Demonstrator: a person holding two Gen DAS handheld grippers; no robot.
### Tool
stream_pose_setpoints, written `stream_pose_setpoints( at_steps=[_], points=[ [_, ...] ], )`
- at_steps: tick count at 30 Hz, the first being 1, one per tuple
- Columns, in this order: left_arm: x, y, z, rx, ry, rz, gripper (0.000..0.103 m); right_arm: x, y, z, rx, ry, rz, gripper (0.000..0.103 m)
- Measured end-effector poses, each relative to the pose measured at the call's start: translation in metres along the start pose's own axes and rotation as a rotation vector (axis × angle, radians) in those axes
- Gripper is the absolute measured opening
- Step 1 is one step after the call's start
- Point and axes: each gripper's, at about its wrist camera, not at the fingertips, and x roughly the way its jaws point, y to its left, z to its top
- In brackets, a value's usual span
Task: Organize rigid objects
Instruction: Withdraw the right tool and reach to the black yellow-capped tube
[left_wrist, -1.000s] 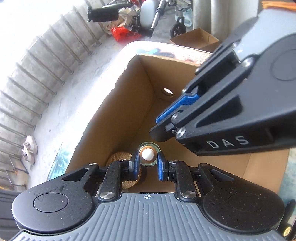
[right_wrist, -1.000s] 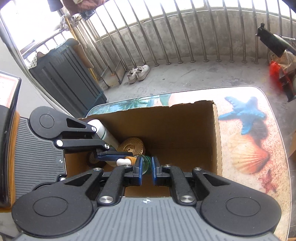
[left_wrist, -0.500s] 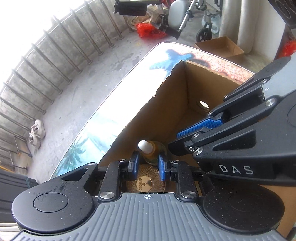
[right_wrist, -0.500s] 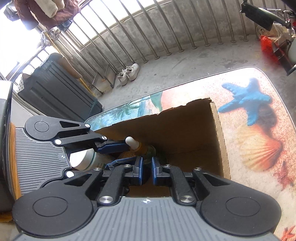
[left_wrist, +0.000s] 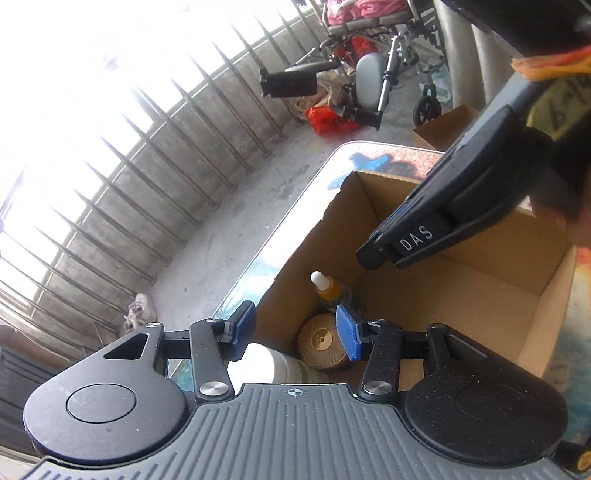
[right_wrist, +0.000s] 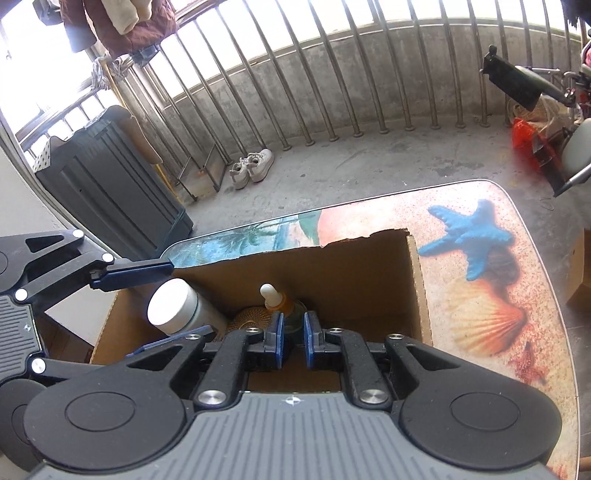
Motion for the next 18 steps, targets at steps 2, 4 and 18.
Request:
stream_pose_setpoints(
  at_steps=[2, 4, 18],
  points=[
    [-0.017, -0.01, -0.007, 0.005, -0.025, 0.007, 0.049, -0.013, 0.005, -0.005, -0.011, -0.013, 0.004, 0.014],
    [-0.033, -0.017, -0.014, -0.011, -0.075, 0.02, 0.05, -0.031, 0.012, -0.013, -0.045, -0.035, 0.0, 0.014],
    [-0.091, -0.047, -0.067, -0.228, -0.22, -0.101, 0.052, -0.127, 0.048, -0.099, -0.224, -0.113, 0.005, 0.015]
  ],
)
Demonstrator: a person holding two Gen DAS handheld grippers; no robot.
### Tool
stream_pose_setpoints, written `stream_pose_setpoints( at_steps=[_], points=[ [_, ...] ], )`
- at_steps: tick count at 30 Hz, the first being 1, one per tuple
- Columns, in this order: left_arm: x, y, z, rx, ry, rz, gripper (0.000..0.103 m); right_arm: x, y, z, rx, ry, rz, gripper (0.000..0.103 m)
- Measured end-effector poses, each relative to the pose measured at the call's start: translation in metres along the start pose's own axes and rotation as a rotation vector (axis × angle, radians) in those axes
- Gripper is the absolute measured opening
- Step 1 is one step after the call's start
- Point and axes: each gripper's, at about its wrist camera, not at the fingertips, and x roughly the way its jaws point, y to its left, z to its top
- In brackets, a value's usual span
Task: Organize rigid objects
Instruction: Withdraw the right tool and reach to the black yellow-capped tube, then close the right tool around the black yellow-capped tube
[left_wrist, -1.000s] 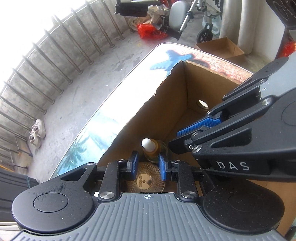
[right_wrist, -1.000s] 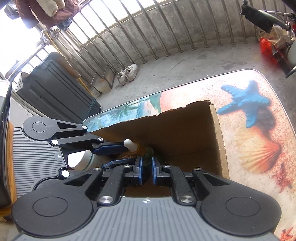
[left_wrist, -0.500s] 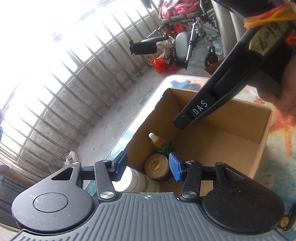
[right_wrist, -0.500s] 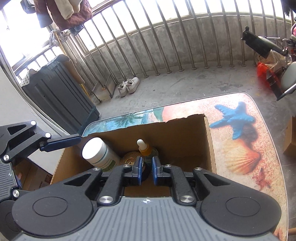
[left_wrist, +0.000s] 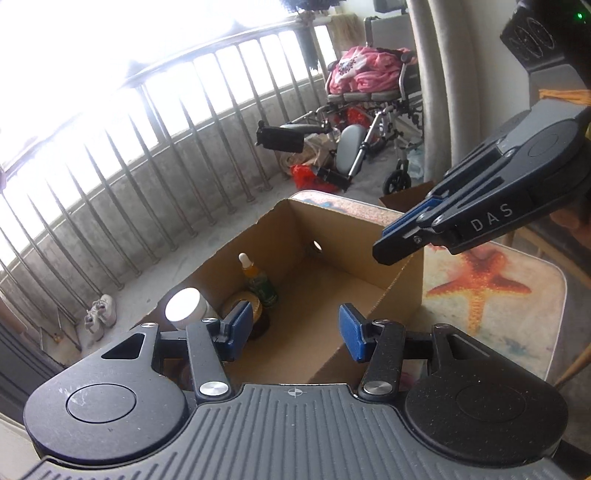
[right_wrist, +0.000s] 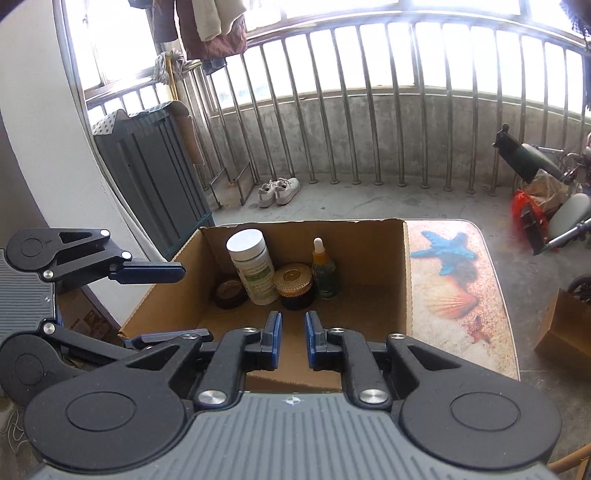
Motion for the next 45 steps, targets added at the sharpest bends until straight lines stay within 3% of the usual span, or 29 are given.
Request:
stream_pose_setpoints(
  at_steps=[2, 9, 15, 17, 24, 30, 32, 36, 38, 39, 40, 45],
  points=[
    [-0.019, -0.003, -0.021, -0.052, -0.037, -0.024, 0.057, -0.009, 0.004, -0.016, 0.015, 0.01, 0.023, 0.015],
    [-0.052, -0.011, -0.092, -0.21, -0.123, -0.187, 0.057, -0.024, 0.015, -0.063, 0.045, 0.041, 0.106, 0.015],
    [-0.031, -0.039, -0.127, -0.186, -0.102, -0.222, 0.052, -0.006, 0.024, -0.08, 0.078, 0.077, 0.166, 0.017],
    [-0.027, -0.043, -0.13, -0.178, -0.117, -0.246, 0.052, 0.0, 0.028, -0.087, 0.069, 0.101, 0.173, 0.017],
    [-0.006, -0.06, -0.113, -0.081, -0.109, -0.218, 0.051, 0.011, 0.033, -0.093, 0.062, 0.127, 0.163, 0.017],
    [0.007, -0.065, -0.099, -0.038, -0.065, -0.222, 0.034, 0.008, 0.031, -0.096, 0.043, 0.114, 0.096, 0.017],
    [0.011, -0.065, -0.098, -0.031, -0.052, -0.224, 0.024, 0.007, 0.03, -0.096, 0.041, 0.117, 0.096, 0.017],
    [0.012, -0.067, -0.099, -0.031, -0.048, -0.231, 0.021, 0.005, 0.027, -0.095, 0.054, 0.132, 0.139, 0.018],
    [0.013, -0.066, -0.098, -0.041, -0.042, -0.232, 0.021, 0.008, 0.027, -0.097, 0.055, 0.149, 0.163, 0.03],
    [0.013, -0.065, -0.098, -0.047, -0.041, -0.243, 0.021, 0.008, 0.027, -0.097, 0.052, 0.154, 0.169, 0.046],
    [0.013, -0.065, -0.098, -0.048, -0.041, -0.253, 0.021, 0.008, 0.028, -0.099, 0.042, 0.15, 0.168, 0.054],
    [0.01, -0.071, -0.098, -0.016, -0.047, -0.25, 0.021, 0.007, 0.03, -0.103, 0.001, 0.139, 0.179, 0.052]
  ],
)
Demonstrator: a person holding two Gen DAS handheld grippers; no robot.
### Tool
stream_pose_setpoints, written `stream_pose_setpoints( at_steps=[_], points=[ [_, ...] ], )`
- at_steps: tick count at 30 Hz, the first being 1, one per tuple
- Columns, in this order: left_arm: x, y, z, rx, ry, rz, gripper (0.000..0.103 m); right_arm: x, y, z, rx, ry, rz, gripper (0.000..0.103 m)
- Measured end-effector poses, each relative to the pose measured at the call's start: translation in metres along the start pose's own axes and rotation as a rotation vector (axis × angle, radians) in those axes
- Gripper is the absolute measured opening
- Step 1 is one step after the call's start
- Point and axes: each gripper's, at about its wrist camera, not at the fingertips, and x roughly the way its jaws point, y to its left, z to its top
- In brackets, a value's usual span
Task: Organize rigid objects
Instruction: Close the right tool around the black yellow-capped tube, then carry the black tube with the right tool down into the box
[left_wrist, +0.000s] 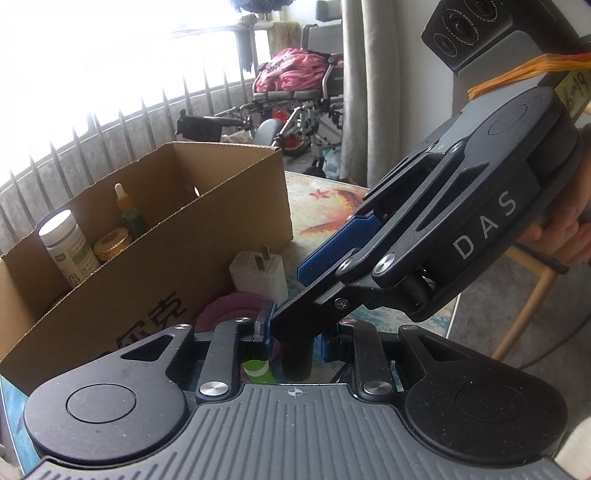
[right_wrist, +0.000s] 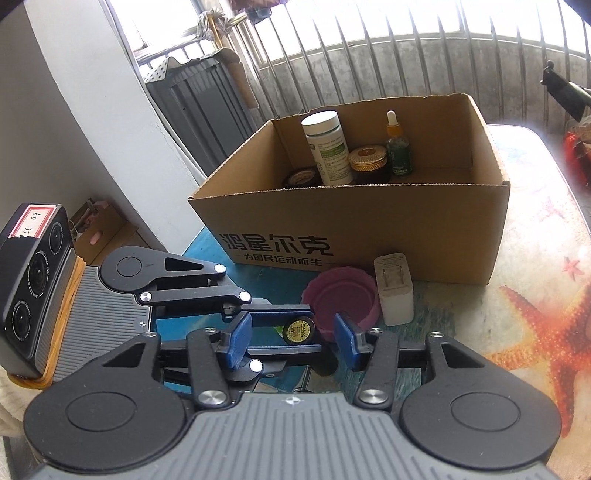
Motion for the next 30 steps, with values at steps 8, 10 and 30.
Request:
stream_pose_setpoints(
  at_steps=[8, 10, 30],
  points=[
    [0.002, -0.002, 0.004, 0.007, -0.002, -0.014, 0.021, -0.006, 0.003, -0.002, -0.017, 0.0, 0.034, 0.034],
    [0.0, 0.0, 0.009, -0.007, -0.01, -0.023, 0.021, -0.009, 0.004, 0.002, 0.003, 0.008, 0.083, 0.012],
    [-0.055, 0.098, 0.096, -0.155, -0.051, 0.029, 0.021, -0.028, 0.035, 0.128, -0.023, -0.087, 0.22, 0.015]
  ],
)
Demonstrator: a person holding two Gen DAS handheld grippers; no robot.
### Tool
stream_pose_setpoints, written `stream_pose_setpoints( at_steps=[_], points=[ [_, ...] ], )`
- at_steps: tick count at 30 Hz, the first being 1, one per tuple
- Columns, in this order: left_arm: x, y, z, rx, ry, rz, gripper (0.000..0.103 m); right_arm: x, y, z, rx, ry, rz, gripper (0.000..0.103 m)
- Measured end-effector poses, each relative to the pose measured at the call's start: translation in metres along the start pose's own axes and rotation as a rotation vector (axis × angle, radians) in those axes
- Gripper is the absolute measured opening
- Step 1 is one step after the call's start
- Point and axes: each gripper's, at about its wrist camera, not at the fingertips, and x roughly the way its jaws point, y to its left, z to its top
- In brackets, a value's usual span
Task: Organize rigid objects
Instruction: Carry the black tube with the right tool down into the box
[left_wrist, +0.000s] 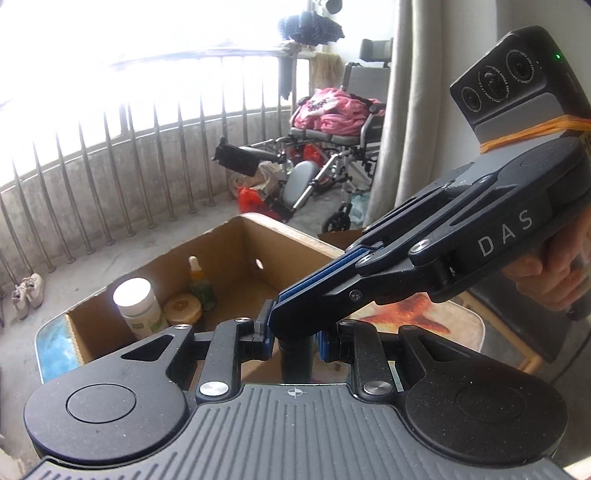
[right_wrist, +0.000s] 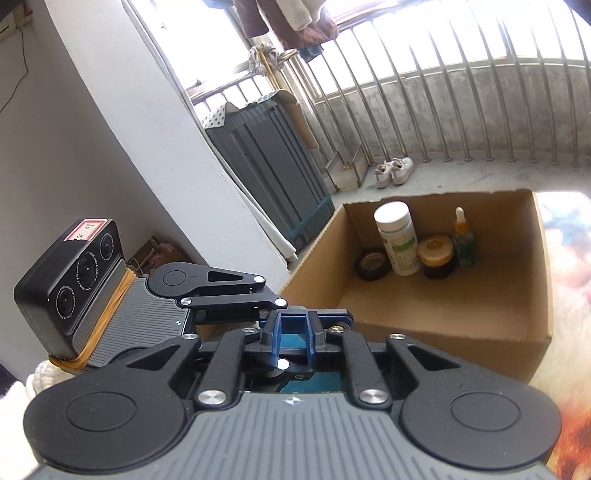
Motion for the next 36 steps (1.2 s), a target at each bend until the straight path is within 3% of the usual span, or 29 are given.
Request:
stream_pose_setpoints(
  at_steps=[4, 6, 11, 15, 25, 30, 36],
  points=[
    [0.031, 0.039, 0.012, 0.029, 0.037, 0.109, 0.021, 0.04, -0.023, 0.04, 0.006, 0.021, 0.014, 0.015],
    [0.054, 0.062, 0.011, 0.008, 0.069, 0.125, 0.021, 0.066, -0.039, 0.051, 0.011, 0.042, -0.015, 0.015],
    [0.102, 0.101, -0.002, -0.013, 0.157, 0.156, 0.021, 0.123, -0.071, 0.053, 0.012, 0.076, -0.073, 0.016],
    [0.117, 0.118, -0.015, 0.009, 0.197, 0.152, 0.021, 0.152, -0.087, 0.047, 0.028, 0.096, -0.086, 0.016],
    [0.131, 0.128, -0.021, 0.049, 0.224, 0.17, 0.021, 0.178, -0.084, 0.046, -0.077, 0.119, -0.154, 0.016],
    [0.134, 0.131, -0.023, 0.066, 0.263, 0.182, 0.022, 0.183, -0.086, 0.04, -0.051, 0.114, -0.131, 0.016],
    [0.13, 0.128, -0.024, 0.095, 0.28, 0.233, 0.034, 0.181, -0.084, 0.038, -0.076, 0.119, -0.14, 0.016]
  ],
)
